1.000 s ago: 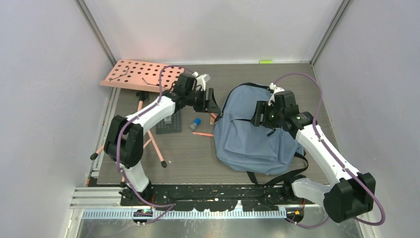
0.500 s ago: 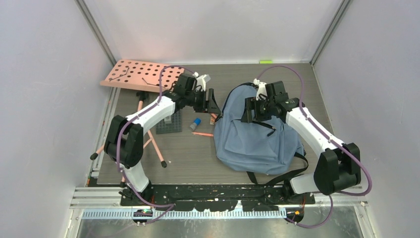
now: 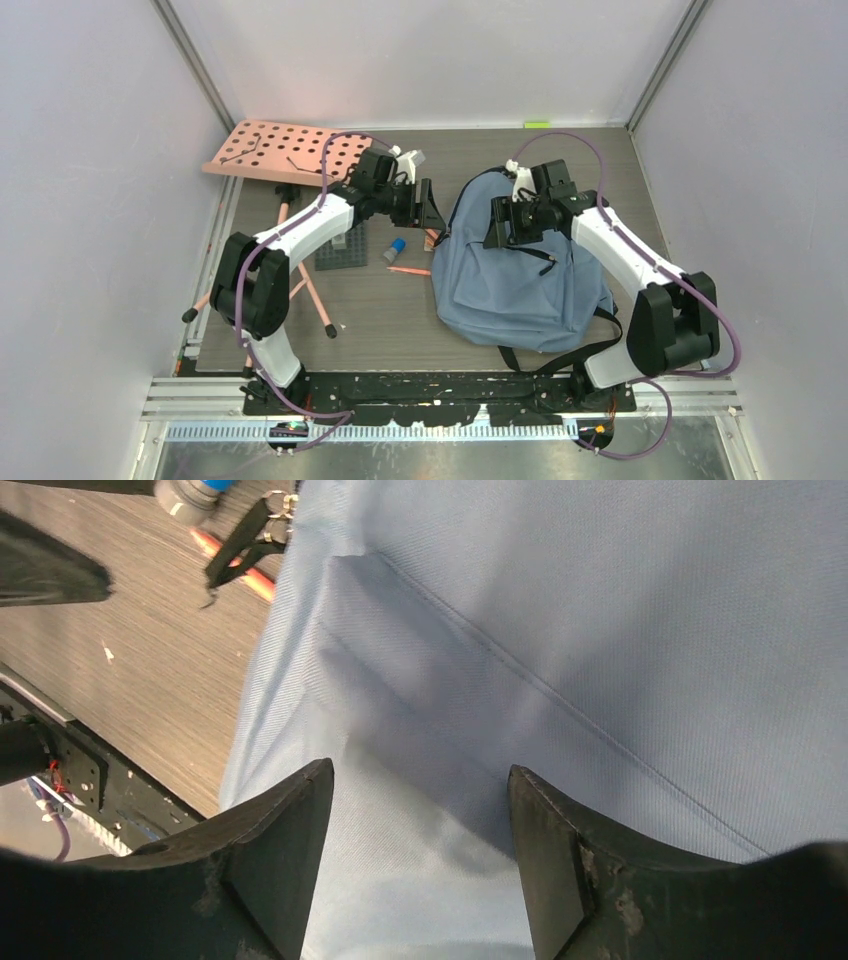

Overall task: Pack the student bag
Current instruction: Unzip the student bag at the center of the board.

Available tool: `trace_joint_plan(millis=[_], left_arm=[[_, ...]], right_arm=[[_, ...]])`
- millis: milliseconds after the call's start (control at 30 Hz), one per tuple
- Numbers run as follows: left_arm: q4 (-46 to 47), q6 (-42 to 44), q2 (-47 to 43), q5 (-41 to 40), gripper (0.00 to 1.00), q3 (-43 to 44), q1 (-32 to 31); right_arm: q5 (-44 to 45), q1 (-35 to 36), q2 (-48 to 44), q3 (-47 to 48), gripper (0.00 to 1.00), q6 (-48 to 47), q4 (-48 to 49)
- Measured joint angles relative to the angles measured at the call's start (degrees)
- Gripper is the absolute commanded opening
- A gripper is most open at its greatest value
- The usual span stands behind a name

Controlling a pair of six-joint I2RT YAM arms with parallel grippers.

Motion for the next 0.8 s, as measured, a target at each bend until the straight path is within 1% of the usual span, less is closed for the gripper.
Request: trace_joint_plan(millis=[167,300,500,667,800], left_arm=[[0.00,0.00,0.00,0.00,0.59,0.00,0.00],[0.00,-0.02,0.00,-0.02,0.59,0.00,0.00],[0.00,-0.02,0.00,0.00,0.59,0.00,0.00],[0.00,-0.02,0.00,0.00,0.59,0.00,0.00],[-0.02,-0.02,0.00,0.00,0.59,0.00,0.00]], right_arm=[[1.14,0.13,-5.66,0.00,0.73,1.01,-1.27],[4.26,0.46,-10.19,0.00,0.74,2.40,-2.56],[6.82,0.46,-14.10,-1.40,0.75,4.52,-4.31],[6.93,0.46,-13.73,-2.80,0.74,5.60,-5.33],[7.19,0.46,-10.78,-2.80,0.74,5.99,-5.55]])
